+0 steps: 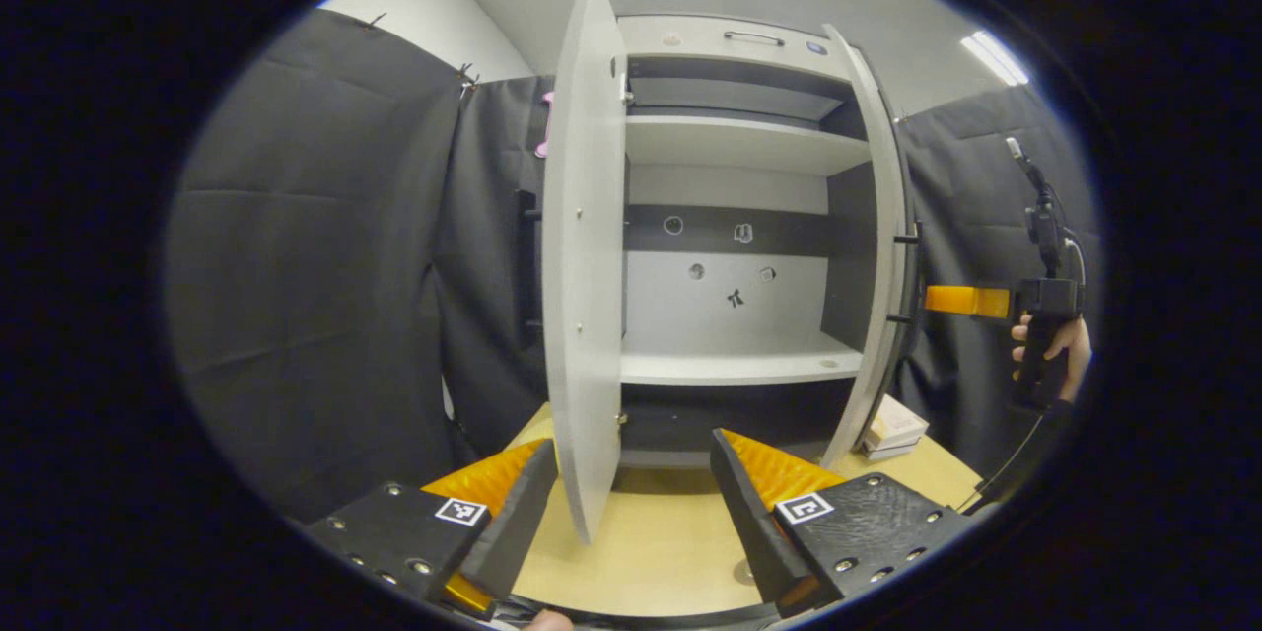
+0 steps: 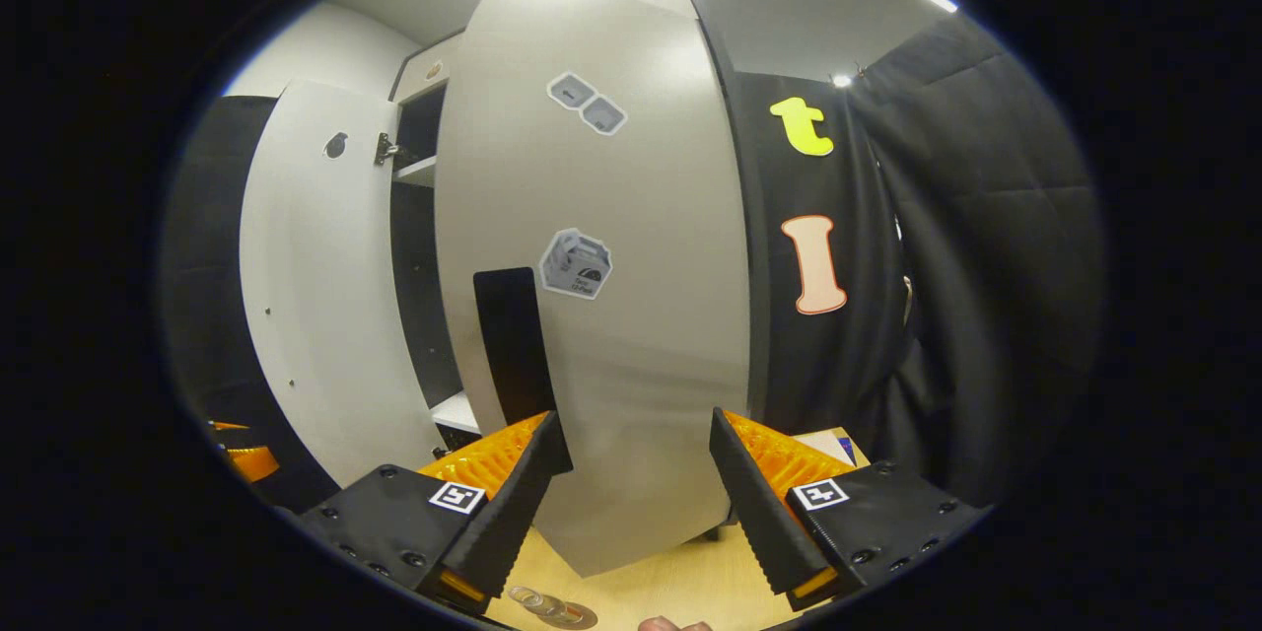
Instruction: Grasp the bottle in the cabinet with the left hand and place it on the coaster, then close the right door with the right hand and the left door with the left hand.
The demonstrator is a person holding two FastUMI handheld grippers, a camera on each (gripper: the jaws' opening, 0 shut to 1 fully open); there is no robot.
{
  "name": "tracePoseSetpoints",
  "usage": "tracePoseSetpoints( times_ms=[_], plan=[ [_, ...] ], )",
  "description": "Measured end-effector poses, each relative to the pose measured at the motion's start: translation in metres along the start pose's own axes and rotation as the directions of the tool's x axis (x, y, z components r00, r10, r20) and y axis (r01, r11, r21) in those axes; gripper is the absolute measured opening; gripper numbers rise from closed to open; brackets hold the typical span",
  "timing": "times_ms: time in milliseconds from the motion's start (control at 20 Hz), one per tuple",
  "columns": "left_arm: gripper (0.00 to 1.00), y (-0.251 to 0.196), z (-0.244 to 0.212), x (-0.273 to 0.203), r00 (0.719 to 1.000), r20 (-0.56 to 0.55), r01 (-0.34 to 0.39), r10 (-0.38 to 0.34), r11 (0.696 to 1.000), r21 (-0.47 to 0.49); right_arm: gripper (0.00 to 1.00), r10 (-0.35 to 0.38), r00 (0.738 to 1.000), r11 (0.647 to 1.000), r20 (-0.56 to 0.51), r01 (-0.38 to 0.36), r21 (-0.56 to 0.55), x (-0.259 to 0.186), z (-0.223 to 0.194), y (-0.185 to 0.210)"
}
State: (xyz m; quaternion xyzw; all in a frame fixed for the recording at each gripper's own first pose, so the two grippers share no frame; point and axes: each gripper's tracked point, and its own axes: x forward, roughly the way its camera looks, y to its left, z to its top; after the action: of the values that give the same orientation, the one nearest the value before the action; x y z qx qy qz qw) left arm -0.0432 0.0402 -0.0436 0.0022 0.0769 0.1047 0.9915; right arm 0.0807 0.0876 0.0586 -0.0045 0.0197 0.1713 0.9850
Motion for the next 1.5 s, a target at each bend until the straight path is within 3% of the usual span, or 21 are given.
tracePoseSetpoints(
  times_ms=[100, 200, 250, 450, 500, 650, 950, 1050, 1350, 1500],
  plan=[
    [0.89, 0.018, 0.0, -0.002, 1.0, 0.007, -0.018, 0.018, 0.999, -0.026, 0.92, 0.003, 1.0, 1.0, -0.002, -0.003, 0.015, -0.002, -0.007, 0.005],
    [0.9, 0.039, 0.002, 0.0, 0.999, 0.02, -0.038, 0.039, 0.998, -0.046, 0.92, -0.001, 1.0, 0.999, -0.01, 0.001, 0.044, -0.003, -0.013, 0.006],
    [0.9, 0.048, 0.004, 0.002, 0.998, 0.028, -0.052, 0.053, 0.998, -0.047, 0.97, -0.01, 1.0, 0.998, -0.01, 0.01, 0.056, -0.003, -0.015, 0.005],
    [0.9, 0.094, 0.017, 0.014, 0.994, 0.057, -0.086, 0.089, 0.995, -0.046, 0.92, -0.035, 0.999, 0.995, -0.027, 0.037, 0.097, -0.003, -0.023, 0.001],
    [0.9, 0.105, 0.022, 0.019, 0.993, 0.069, -0.091, 0.094, 0.995, -0.047, 0.97, -0.057, 0.998, 0.994, -0.026, 0.059, 0.087, -0.003, -0.023, -0.006],
    [0.91, 0.134, 0.042, 0.031, 0.99, 0.106, -0.089, 0.096, 0.994, -0.062, 0.97, -0.124, 0.992, 0.991, -0.013, 0.125, 0.042, -0.006, -0.022, -0.021],
    [0.91, 0.179, 0.072, 0.068, 0.983, 0.155, -0.092, 0.098, 0.995, -0.045, 0.98, -0.177, 0.984, 0.98, -0.033, 0.18, 0.085, -0.018, -0.028, -0.028],
    [0.9, 0.185, 0.082, 0.082, 0.983, 0.166, -0.071, 0.075, 0.997, -0.028, 0.98, -0.19, 0.981, 0.978, -0.035, 0.192, 0.076, -0.022, -0.03, -0.033],
    [0.9, 0.172, 0.102, 0.127, 0.98, 0.178, 0.089, -0.089, 0.996, 0.006, 0.98, -0.279, 0.959, 0.959, -0.049, 0.281, 0.034, -0.041, -0.037, -0.062],
    [0.9, 0.162, 0.11, 0.147, 0.972, 0.198, 0.137, -0.127, 0.99, -0.036, 0.98, -0.302, 0.951, 0.951, -0.065, 0.306, 0.051, -0.049, -0.047, -0.065]
  ],
)
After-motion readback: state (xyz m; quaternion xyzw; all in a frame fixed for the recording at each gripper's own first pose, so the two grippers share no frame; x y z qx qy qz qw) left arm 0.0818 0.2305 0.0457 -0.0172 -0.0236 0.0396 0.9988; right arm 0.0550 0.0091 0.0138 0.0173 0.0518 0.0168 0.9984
